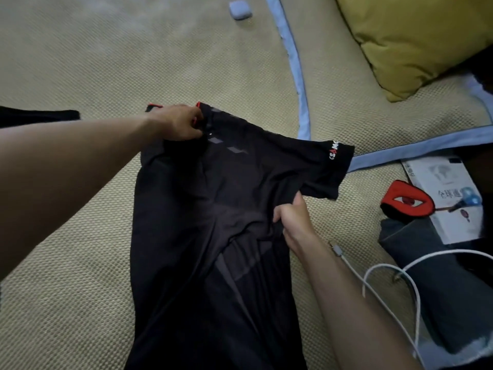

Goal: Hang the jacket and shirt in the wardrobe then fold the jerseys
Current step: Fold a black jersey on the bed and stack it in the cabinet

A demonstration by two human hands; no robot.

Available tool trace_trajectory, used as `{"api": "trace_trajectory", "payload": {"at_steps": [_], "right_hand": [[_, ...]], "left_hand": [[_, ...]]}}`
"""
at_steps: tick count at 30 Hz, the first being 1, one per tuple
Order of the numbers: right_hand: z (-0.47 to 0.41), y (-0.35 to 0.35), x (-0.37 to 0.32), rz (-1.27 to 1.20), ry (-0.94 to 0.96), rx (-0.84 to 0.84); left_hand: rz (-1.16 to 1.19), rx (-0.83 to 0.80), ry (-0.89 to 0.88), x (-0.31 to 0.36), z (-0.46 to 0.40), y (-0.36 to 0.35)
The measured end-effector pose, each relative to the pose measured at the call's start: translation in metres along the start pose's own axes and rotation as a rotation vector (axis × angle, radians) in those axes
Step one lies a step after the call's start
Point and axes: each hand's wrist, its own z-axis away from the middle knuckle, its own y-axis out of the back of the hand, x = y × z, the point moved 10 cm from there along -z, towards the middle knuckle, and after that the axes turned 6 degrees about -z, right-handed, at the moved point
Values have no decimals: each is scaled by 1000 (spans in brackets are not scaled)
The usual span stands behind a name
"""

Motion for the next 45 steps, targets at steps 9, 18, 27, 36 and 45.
{"api": "trace_trajectory", "payload": {"at_steps": [9,18,27,36,45], "right_hand": [[0,16,-17,186,178,242],[-18,35,-60,111,396,292],[-61,103,-113,232,405,474],[-65,126,-91,396,283,514],[13,112,-10,528,252,311]], "left_hand": [[-293,-28,155,-40,-5,4],[84,-62,138,-63,-4,24],[487,257,183,-33,-16,41],[-11,484,151,6,9,37],[128,381,-56,52,116,-72]]}}
